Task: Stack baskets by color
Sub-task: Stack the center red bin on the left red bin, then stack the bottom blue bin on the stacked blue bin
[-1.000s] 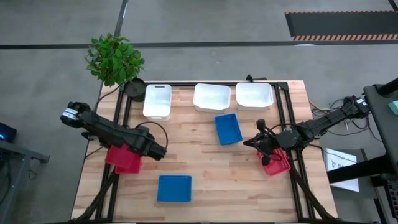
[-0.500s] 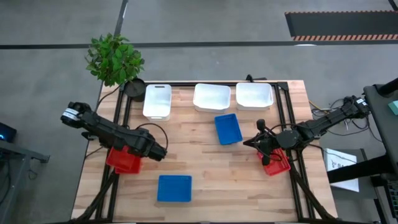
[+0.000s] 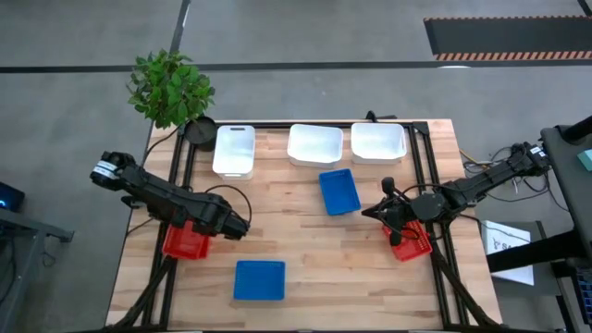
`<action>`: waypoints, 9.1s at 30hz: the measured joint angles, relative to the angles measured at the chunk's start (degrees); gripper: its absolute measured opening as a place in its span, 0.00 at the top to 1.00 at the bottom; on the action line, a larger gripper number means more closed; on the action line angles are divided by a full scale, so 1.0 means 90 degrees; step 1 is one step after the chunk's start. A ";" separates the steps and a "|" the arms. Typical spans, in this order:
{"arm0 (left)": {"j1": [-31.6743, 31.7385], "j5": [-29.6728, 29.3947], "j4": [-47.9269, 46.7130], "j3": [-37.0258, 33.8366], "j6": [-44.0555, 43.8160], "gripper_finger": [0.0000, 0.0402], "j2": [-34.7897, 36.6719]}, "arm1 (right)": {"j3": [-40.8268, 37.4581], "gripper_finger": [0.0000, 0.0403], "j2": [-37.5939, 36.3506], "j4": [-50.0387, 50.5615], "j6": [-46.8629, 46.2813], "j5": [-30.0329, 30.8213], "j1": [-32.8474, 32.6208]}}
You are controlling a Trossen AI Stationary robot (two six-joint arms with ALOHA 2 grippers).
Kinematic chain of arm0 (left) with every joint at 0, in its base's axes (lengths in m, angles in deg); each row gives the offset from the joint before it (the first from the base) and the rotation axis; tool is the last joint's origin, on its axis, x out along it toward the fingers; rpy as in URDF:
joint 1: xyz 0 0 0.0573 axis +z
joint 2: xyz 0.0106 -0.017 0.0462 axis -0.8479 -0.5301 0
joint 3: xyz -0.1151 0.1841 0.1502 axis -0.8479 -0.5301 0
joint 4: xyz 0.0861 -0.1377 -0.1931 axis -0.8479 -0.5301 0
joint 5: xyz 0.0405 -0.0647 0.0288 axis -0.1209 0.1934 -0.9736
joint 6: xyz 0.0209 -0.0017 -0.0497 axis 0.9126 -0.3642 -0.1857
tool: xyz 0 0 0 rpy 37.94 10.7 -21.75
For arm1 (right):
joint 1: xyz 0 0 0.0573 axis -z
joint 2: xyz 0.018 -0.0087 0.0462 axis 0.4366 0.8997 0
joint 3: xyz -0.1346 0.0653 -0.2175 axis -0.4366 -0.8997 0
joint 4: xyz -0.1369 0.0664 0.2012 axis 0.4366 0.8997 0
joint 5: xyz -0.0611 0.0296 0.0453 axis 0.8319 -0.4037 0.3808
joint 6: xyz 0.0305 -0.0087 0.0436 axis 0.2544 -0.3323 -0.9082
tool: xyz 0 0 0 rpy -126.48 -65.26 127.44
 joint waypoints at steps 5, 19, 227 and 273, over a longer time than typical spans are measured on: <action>0.0000 0.0007 0.0008 0.0000 0.0000 1.00 0.0000 | 0.0000 0.97 0.0000 0.0000 0.0000 0.0000 0.0000; 0.0000 0.0108 0.0028 -0.0100 0.0020 0.89 0.0000 | 0.0000 0.97 0.0000 0.0000 0.0017 0.0000 0.0000; -0.1608 -0.6714 0.9011 -0.2368 0.9691 1.00 0.2159 | 0.8536 0.97 0.9744 0.1352 -0.3740 -0.1939 0.0597; -0.1610 -0.6858 0.9334 -0.2480 0.9503 1.00 0.2327 | 0.3882 0.98 0.4166 0.3784 -0.8292 0.1558 0.1511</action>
